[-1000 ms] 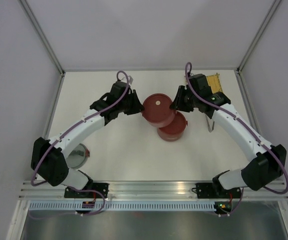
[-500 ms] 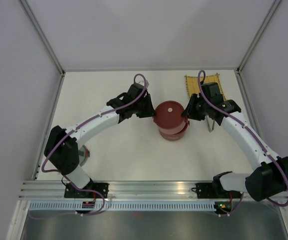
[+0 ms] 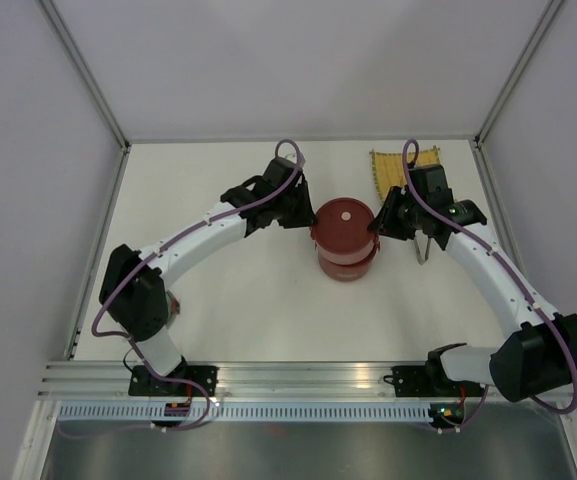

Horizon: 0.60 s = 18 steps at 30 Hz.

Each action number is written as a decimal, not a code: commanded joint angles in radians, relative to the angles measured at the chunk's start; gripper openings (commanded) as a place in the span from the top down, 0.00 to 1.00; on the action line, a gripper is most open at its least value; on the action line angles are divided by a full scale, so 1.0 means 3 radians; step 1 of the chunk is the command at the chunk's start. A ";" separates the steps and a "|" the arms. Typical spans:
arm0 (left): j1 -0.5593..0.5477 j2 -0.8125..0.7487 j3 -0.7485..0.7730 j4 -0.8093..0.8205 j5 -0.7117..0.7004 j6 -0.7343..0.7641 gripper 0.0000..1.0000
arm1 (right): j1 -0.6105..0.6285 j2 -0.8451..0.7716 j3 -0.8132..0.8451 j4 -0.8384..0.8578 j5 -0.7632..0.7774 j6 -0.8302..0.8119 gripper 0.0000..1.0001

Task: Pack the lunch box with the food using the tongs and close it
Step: Place the packing box into the packing box.

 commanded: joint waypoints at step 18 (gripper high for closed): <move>-0.0330 0.0128 0.0336 0.0447 0.0290 -0.0125 0.82 | -0.0189 -0.0093 -0.0168 0.0052 -0.0221 -0.0147 0.92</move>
